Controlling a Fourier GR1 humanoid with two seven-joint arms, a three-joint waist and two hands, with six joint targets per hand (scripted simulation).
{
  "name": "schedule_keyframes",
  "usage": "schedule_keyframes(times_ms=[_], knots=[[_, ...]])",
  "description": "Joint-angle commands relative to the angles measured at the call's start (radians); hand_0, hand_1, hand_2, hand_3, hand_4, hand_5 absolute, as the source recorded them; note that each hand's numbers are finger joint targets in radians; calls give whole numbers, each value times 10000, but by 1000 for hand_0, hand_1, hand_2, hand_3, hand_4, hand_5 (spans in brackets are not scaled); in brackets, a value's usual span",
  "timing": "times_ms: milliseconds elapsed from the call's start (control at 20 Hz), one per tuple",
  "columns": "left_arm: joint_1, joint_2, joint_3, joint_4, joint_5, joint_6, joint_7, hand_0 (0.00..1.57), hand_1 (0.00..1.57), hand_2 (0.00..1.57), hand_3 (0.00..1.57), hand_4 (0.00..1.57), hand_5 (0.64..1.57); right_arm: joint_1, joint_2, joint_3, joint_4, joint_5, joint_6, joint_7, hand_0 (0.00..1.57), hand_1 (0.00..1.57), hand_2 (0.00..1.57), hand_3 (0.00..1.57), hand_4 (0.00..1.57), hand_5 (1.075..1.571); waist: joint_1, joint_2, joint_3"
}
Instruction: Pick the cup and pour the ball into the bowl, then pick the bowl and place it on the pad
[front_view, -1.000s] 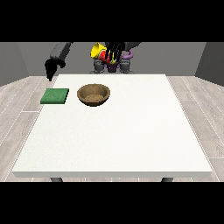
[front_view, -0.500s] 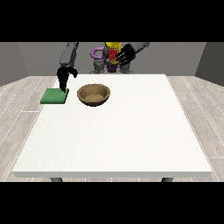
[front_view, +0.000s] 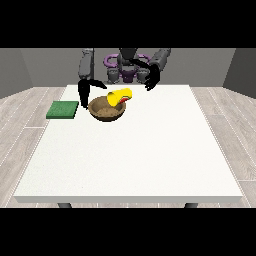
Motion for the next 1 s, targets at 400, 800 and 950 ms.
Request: schedule_keyframes(times_ms=[400, 800, 950], knots=[[476, -90, 236, -247, 401, -972, -989, 0, 0, 0, 0, 0, 747, 76, 251, -168, 838, -98, -718, -1209, 0, 0, 0, 0, 0, 1570, 651, 440, 20], [7, 427, 512, -1372, 311, -1521, -944, 0, 0, 0, 0, 0, 752, 347, -239, -1275, 2300, -1056, -68, -1584, 206, 206, 0, 0, 442, 1552, 1287, 1712, 30], [-120, 612, 757, -1264, 531, -1774, -809, 0, 0, 0, 0, 0, 752, 300, -169, -1244, 2328, -958, -740, -1162, 1571, 1571, 1571, 1219, 822, 1550, 1299, 1584, 19]])
